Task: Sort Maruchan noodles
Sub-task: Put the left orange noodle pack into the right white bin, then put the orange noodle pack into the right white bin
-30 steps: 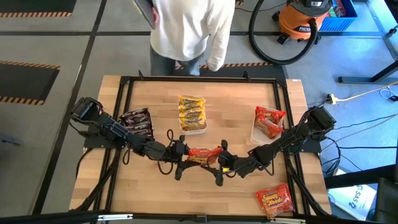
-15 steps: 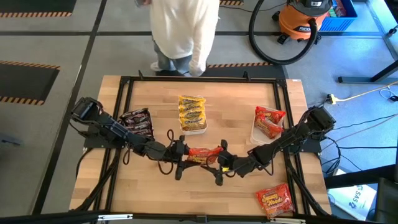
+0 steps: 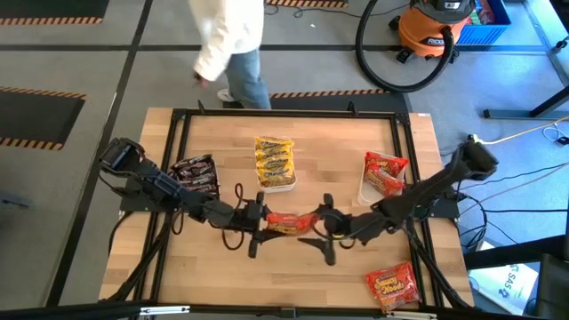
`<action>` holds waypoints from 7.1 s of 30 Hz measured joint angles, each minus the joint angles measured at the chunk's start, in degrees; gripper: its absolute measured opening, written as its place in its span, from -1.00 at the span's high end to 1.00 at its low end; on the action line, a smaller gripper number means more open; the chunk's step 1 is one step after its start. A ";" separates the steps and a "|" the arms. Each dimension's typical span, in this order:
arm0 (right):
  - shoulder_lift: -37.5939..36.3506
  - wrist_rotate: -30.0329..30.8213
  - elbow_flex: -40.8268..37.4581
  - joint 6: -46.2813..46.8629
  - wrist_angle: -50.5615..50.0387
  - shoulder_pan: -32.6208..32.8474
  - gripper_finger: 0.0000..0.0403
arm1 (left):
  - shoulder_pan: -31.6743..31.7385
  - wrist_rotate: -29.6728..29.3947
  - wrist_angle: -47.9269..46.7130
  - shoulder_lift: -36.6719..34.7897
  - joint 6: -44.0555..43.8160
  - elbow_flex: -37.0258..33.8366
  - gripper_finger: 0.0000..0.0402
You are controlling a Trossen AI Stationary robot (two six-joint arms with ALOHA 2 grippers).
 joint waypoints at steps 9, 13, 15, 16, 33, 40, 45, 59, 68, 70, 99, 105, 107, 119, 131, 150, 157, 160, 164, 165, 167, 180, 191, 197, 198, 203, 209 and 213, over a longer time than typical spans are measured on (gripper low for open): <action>-5.66 -6.10 1.22 3.04 -5.59 0.28 -0.33 | -1.34 0.20 -1.37 -0.29 0.61 -0.24 0.17; -5.86 -5.82 1.43 2.79 -4.07 0.28 -0.33 | -1.52 0.31 -3.91 -0.02 0.42 -0.48 0.17; -5.96 -5.81 1.44 2.80 -4.16 0.28 -0.33 | -1.49 0.30 -4.26 0.11 0.38 -0.49 0.17; -5.93 -5.82 1.44 2.79 -4.42 0.28 -0.33 | -1.47 0.27 -3.89 -0.03 0.38 -0.43 0.17; 3.87 -14.93 10.83 2.45 -14.15 -8.62 -0.57 | -1.45 0.43 -8.31 -0.07 0.38 -0.38 0.17; 13.59 -21.68 26.53 2.58 -38.02 -11.92 -0.59 | -1.45 0.40 -11.57 -0.07 -0.08 -0.40 0.17; 18.31 -23.44 30.62 2.55 -42.86 -11.83 -0.52 | -1.45 0.24 -11.29 -0.07 -0.99 -0.38 0.17; 19.15 -23.30 30.77 2.08 -42.45 -11.83 0.32 | -1.45 -0.21 -11.51 -0.09 -1.18 -0.38 0.04; 14.94 -21.25 30.75 2.41 -49.27 -10.64 0.37 | -1.50 1.20 -16.90 -3.47 -1.49 -0.26 -0.25; 12.58 -19.53 30.75 3.79 -53.68 -10.04 0.37 | -1.83 1.33 -19.79 -4.67 -2.55 -0.28 -0.24; -27.93 -12.57 -4.73 25.99 -84.70 -15.80 0.37 | -2.75 -0.33 -24.73 -4.98 -4.12 -0.32 -0.24; -31.08 -13.42 -11.31 25.09 -84.78 -18.62 0.37 | -2.74 -0.33 -24.71 -4.98 -4.10 -0.32 -0.24; -31.17 -13.62 -12.59 24.98 -84.71 -19.44 0.37 | -2.74 -0.32 -24.70 -4.98 -4.10 -0.32 -0.24; -31.14 -15.30 -18.30 23.00 -80.78 -21.95 0.37 | -2.74 -0.31 -24.69 -4.98 -4.07 -0.32 -0.24; -30.46 -17.37 -23.52 23.94 -72.12 -29.18 0.33 | -2.74 -0.42 -24.53 -4.98 -3.45 -0.34 -0.24; -22.99 -22.79 -18.05 17.43 -59.45 -31.98 0.31 | -2.74 -1.10 -24.52 -4.98 -2.68 -0.36 -0.24; -22.86 -17.03 -15.59 8.25 -62.48 -31.98 0.31 | -2.74 -1.10 -24.54 -4.98 -2.61 -0.36 -0.24; -21.54 -14.16 -16.36 6.83 -62.42 -31.98 0.31 | -2.74 -1.10 -24.54 -4.98 -2.63 -0.36 -0.24; -18.62 -12.73 -16.71 6.74 -61.35 -31.98 0.31 | -2.74 -0.33 -24.53 -4.98 -2.63 -0.36 -0.24; -17.79 -12.89 -16.71 6.60 -61.38 -31.98 0.30 | -2.74 0.05 -24.54 -4.98 -2.63 -0.36 -0.24; -16.01 -12.85 -16.71 6.61 -61.28 -31.98 0.24 | -2.74 0.32 -24.54 -4.96 -2.63 -0.36 -0.24; -12.45 -8.02 -12.31 5.79 -68.51 -31.98 -0.28 | -2.74 0.44 -24.54 -4.96 -2.59 -0.36 -0.24; -12.45 0.33 -8.12 5.38 -74.70 -31.98 -0.29 | -2.74 0.44 -24.54 -4.96 -2.57 -0.36 -0.24; -12.32 -4.40 -6.65 5.74 -74.96 -31.98 -0.29 | -2.74 0.43 -24.54 -4.96 -2.54 -0.36 -0.24; -12.32 -5.65 -5.55 5.86 -75.14 -31.98 -0.29 | -2.74 0.43 -24.54 -4.96 -2.54 -0.36 -0.24; -12.32 -12.47 2.61 10.28 -81.69 -30.06 -0.29 | -2.74 0.43 -24.54 -4.96 -2.56 -0.36 -0.24; -12.34 -25.19 9.80 26.01 -83.24 -17.78 -0.29 | -3.29 0.43 -24.56 -4.96 -2.61 -0.36 -0.24; -11.91 -28.22 9.06 38.12 -78.66 -5.82 -0.29 | -3.76 0.45 -24.56 -4.96 -3.43 -0.36 -0.24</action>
